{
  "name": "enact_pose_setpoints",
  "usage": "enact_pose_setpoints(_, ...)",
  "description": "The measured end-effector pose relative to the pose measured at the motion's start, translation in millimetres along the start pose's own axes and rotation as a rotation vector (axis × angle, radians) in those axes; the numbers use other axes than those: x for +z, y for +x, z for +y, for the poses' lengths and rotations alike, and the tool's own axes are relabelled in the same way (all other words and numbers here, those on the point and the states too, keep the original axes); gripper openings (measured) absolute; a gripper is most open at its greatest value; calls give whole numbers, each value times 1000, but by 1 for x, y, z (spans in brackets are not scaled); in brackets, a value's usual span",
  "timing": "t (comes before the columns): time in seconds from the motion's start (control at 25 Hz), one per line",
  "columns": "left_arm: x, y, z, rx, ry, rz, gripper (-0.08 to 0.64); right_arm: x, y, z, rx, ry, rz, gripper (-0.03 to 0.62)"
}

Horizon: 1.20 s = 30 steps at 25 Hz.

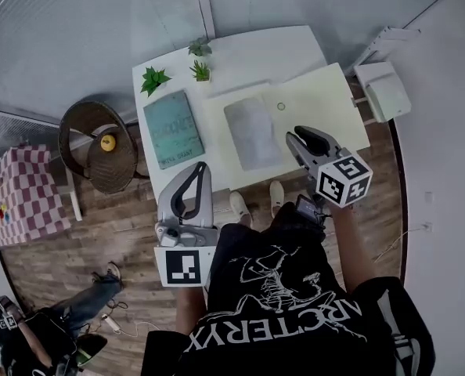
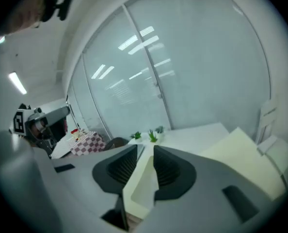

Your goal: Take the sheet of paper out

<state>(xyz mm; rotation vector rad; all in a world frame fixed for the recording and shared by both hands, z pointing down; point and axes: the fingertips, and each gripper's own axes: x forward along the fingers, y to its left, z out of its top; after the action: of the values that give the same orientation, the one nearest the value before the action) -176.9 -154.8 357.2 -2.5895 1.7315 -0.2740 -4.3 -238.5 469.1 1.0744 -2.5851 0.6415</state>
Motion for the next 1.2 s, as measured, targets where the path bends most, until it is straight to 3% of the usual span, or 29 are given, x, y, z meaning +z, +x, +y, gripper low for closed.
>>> enact_pose_setpoints(0.2,-1,-7,0,95,4,36,12,-96,63,-56,93,164,310,86)
enact_pose_setpoints(0.36,1,-7,-3,163,18,69,11,-172,108,-99,135,347,506,152)
enact_pose_setpoints(0.48,1,-10,-13,200,24,100,12,-201,129,-110,176,460,564,166)
enact_pose_setpoints(0.64,-3,-16,-23,233,43,147,12,-218,154,-114,217,528,601,155)
enact_pose_setpoints(0.8,-2,-20,-23,262,56,163,12,-212,173,-97,355,680,561,149)
enact_pose_setpoints(0.96,-2,-20,-19,282,54,159,12,-218,188,-81,370,588,614,129)
enact_pose_setpoints(1.04,-2,-19,-19,286,52,155,12,-225,190,-77,359,527,662,38)
enact_pose_setpoints(1.08,-2,-19,-19,286,51,152,12,-226,189,-78,352,503,673,31)
enact_pose_setpoints(1.2,-4,-17,-18,277,53,143,12,-214,177,-83,338,456,638,17)
